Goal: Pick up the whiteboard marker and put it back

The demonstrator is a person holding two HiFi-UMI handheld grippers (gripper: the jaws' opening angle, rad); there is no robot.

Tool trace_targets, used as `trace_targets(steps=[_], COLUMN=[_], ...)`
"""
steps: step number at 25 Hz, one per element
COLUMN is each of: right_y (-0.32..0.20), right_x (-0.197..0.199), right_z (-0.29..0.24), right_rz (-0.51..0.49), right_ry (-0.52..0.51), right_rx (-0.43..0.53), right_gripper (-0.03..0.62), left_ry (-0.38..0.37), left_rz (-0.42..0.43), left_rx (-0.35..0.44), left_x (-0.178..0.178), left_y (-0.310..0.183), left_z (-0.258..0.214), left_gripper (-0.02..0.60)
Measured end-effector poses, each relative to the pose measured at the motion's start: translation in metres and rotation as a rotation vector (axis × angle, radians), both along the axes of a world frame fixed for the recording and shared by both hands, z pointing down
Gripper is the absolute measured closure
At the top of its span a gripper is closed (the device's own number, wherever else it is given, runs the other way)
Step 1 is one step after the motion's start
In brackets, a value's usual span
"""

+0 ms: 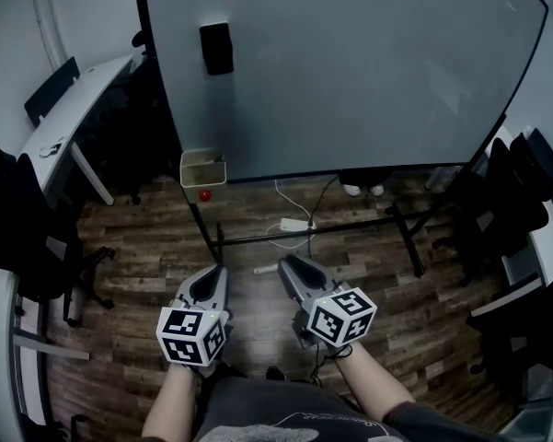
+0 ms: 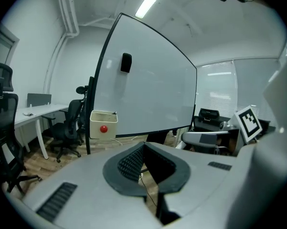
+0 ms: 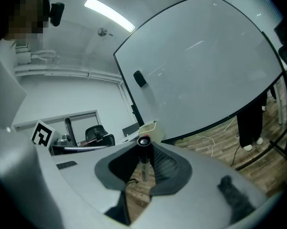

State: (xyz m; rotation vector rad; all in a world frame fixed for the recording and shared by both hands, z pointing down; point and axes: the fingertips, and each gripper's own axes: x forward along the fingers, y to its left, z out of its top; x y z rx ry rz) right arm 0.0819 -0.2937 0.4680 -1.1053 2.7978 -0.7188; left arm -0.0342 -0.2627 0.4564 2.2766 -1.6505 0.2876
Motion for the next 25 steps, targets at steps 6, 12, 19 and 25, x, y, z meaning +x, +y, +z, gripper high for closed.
trace_targets(steps=[6, 12, 19, 25], right_y=[0.001, 0.007, 0.041, 0.074], right_x=[0.011, 0.008, -0.014, -0.031], right_z=[0.002, -0.003, -0.011, -0.011], right_rz=[0.025, 0.058, 0.074, 0.09], right_ry=[0.002, 0.013, 0.031, 0.035], right_rx=[0.003, 0.017, 0.026, 0.025], right_gripper=[0.513, 0.513, 0.513, 0.513], left_ry=[0.005, 0.006, 0.046, 0.047], left_rz=[0.01, 0.009, -0.014, 0.007], left_rx=[0.018, 0.028, 0.023, 0.027], left_x=[0.005, -0.011, -0.046, -0.061], left_y=[-0.001, 0.015, 0.049, 0.081], left_z=[-0.001, -0.002, -0.005, -0.005], left_gripper=[0.569, 0.569, 0.568, 0.568])
